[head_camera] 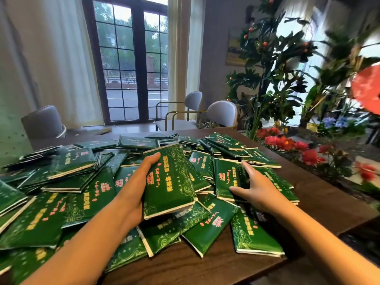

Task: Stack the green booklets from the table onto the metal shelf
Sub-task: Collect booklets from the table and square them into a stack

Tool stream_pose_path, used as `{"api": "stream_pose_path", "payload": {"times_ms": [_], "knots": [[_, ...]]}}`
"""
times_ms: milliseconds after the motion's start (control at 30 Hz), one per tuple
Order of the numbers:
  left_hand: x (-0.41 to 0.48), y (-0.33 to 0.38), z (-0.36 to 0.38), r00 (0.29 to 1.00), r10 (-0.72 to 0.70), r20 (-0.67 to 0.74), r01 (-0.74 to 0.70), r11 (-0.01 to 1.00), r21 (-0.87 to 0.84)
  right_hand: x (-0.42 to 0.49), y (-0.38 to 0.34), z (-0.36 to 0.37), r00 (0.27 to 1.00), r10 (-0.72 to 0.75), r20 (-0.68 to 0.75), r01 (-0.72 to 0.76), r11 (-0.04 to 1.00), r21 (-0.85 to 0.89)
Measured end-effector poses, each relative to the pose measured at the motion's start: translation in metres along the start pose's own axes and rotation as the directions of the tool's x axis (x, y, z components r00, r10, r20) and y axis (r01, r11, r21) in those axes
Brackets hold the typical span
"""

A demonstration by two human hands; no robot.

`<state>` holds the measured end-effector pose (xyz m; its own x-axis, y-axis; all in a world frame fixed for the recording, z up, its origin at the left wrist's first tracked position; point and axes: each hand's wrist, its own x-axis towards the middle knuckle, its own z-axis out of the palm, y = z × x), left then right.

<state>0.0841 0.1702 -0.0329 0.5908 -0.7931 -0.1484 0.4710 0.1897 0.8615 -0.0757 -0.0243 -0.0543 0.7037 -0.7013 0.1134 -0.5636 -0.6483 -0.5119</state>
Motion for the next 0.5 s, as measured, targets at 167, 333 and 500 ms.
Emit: {"api": "stream_pose_path", "payload": {"times_ms": [167,333,500], "knots": [[-0.0017,0.0009,0.0012,1.000,0.027,-0.002,-0.027,0.999,-0.024,-0.0011,-0.0015,-0.0019,0.998,0.067,-0.006,-0.062,0.946,0.319],[-0.0029,0.0013,0.0012,0.999,0.029,-0.014,-0.030,0.999,-0.028,-0.0006,-0.0010,0.0002,0.985,0.007,-0.173,0.050,0.945,0.323],[-0.0019,0.0015,0.0000,0.999,0.039,-0.035,-0.040,0.999,-0.023,0.0038,-0.0072,0.0018,0.962,-0.010,-0.274,0.126,0.903,0.411]]}}
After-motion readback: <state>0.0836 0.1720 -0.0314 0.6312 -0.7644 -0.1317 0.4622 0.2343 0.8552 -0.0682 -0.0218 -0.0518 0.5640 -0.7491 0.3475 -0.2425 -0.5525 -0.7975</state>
